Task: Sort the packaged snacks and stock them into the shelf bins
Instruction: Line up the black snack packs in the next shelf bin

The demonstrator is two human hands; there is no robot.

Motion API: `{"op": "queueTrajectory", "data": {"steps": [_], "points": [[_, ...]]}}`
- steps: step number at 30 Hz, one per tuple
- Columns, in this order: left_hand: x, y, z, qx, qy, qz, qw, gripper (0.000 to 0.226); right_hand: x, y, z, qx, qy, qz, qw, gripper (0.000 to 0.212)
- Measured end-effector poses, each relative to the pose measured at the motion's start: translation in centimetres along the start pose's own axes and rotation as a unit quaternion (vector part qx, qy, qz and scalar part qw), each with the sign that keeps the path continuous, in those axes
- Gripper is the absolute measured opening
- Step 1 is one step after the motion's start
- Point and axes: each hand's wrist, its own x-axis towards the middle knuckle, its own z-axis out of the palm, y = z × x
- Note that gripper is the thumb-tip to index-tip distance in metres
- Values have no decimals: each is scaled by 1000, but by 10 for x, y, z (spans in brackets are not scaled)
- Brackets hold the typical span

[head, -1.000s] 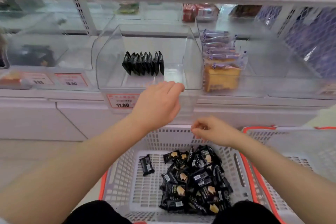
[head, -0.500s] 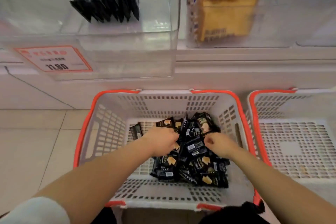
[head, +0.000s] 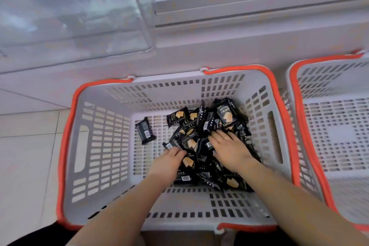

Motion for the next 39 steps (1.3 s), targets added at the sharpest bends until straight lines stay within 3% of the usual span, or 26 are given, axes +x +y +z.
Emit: {"op": "queueTrajectory", "data": {"steps": [6, 8, 10, 11, 12, 13, 14, 15, 16, 17, 18, 20, 22, 23, 24, 27, 29, 32, 34, 39], "points": [[6, -6, 22, 97, 59, 38, 993, 73, 1, -9, -3, -22, 46, 1, 999, 47], [10, -6, 22, 108, 72, 40, 991, 65, -4, -11, -12, 59, 71, 10, 996, 49], [15, -4, 20, 114, 87, 49, 989, 58, -13, -15, -23, 227, 114, 52, 966, 50], [17, -3, 18, 106, 94, 55, 988, 56, -17, -18, -29, 334, 123, 83, 931, 46], [17, -3, 17, 87, 102, 60, 989, 56, -23, -21, -33, 459, 122, 119, 872, 38], [17, -3, 15, 51, 110, 62, 991, 56, -29, -24, -37, 597, 108, 153, 780, 27], [16, -2, 13, 0, 122, 61, 991, 57, -34, -26, -40, 719, 87, 181, 665, 19], [15, -1, 10, -61, 136, 57, 987, 58, -38, -28, -41, 800, 69, 196, 562, 20], [14, 0, 6, -126, 145, 50, 980, 57, -42, -29, -41, 849, 59, 197, 487, 26], [13, 3, 2, -191, 147, 40, 970, 55, -46, -29, -40, 874, 52, 194, 442, 34], [12, 5, -2, -255, 147, 30, 955, 50, -48, -29, -39, 887, 47, 190, 419, 40], [10, 9, -10, -369, 149, 13, 917, 39, -53, -32, -41, 898, 45, 174, 402, 42], [9, 11, -17, -456, 115, 1, 882, 40, -55, -31, -43, 893, 54, 158, 417, 28], [10, 11, -20, -486, 87, -4, 869, 41, -57, -29, -44, 875, 62, 153, 454, 23], [9, 12, -23, -501, 64, -4, 863, 42, -58, -26, -45, 838, 72, 149, 520, 23], [6, 12, -31, -484, 30, 12, 875, 39, -58, -16, -49, 624, 118, 118, 763, 19], [4, 12, -33, -471, -5, 22, 882, 43, -54, -13, -50, 526, 123, 87, 837, 20], [2, 13, -36, -499, -38, 35, 865, 50, -44, -18, -45, 463, 92, 80, 878, 17], [3, 14, -38, -533, -39, 36, 844, 57, -38, -19, -41, 453, 72, 87, 884, 16], [7, 6, -42, -609, 12, -31, 792, 49, -31, -27, -38, 604, 6, 99, 791, 18]]}}
